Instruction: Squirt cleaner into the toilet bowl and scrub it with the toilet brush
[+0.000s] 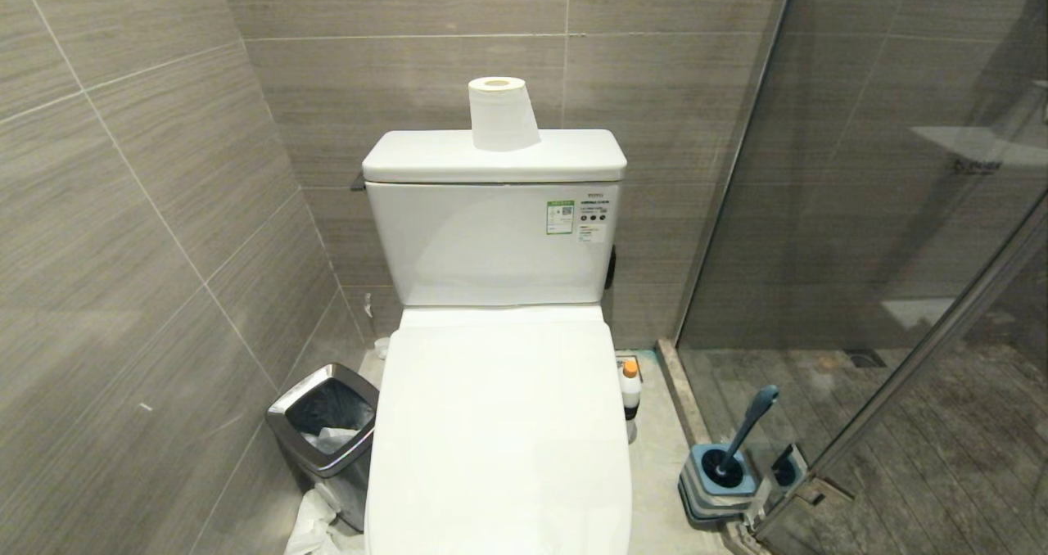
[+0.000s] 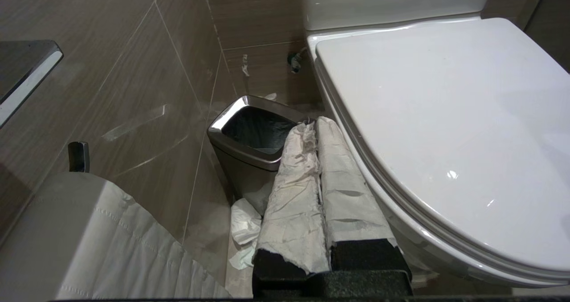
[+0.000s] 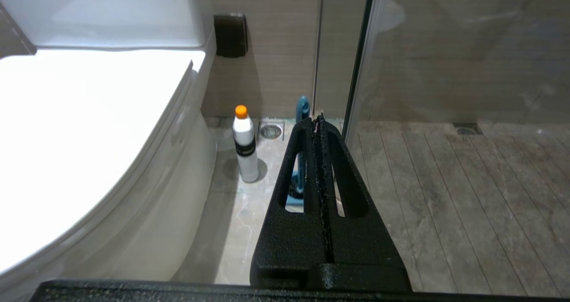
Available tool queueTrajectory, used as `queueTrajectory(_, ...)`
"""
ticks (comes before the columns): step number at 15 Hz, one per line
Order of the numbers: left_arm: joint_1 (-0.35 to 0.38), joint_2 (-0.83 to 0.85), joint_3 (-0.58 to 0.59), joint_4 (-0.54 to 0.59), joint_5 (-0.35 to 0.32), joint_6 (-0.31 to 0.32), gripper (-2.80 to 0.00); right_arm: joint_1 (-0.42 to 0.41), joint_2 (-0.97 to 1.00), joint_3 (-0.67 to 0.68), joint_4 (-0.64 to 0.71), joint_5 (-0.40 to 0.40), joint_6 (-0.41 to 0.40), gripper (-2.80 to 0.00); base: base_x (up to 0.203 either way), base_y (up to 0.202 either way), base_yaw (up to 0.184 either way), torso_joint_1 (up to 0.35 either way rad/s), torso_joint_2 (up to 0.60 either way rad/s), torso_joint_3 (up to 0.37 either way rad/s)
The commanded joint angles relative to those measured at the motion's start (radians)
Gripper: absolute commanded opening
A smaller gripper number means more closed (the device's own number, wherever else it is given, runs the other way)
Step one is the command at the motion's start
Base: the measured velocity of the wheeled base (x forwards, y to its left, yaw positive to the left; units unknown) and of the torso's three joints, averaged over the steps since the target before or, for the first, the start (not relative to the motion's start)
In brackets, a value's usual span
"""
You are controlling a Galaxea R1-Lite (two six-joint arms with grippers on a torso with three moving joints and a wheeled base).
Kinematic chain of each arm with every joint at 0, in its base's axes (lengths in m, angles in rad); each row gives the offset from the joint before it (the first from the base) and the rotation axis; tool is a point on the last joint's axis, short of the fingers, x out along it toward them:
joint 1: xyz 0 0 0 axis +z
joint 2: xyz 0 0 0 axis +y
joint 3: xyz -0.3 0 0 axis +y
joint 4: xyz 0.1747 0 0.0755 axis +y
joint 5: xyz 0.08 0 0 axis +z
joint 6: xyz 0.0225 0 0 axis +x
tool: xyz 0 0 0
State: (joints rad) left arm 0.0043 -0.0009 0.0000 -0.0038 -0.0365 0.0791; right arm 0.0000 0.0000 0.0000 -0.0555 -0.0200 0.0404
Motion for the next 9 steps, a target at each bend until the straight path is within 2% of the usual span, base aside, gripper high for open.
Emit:
queueTrajectory(1,0.0,0.001,0.002,0.001,0.0,0.001,-2.8,0.0,0.0,0.025,-0.007,0.0,0.001,-2.8,0.0,0.0,0.0,0.0,0.0,0.0)
queueTrajectory(4,0.0,0.001,0.002,-0.001,0.0,0.001,-2.8,0.0,0.0,0.026,-0.004,0.01,-0.038,-2.8,0.0,0.0,0.0,0.0,0.0,0.0)
queueTrajectory(6,0.0,0.001,0.002,0.002,-0.005,0.036,-2.8,0.0,0.0,0.025,-0.001,0.013,-0.115,-2.8,0.0,0.0,0.0,0.0,0.0,0.0)
queueTrajectory(9,0.0,0.001,0.002,0.001,0.0,0.015,-2.8,0.0,0.0,0.025,-0.004,0.032,-0.126,-2.8,0.0,0.0,0.0,0.0,0.0,0.0)
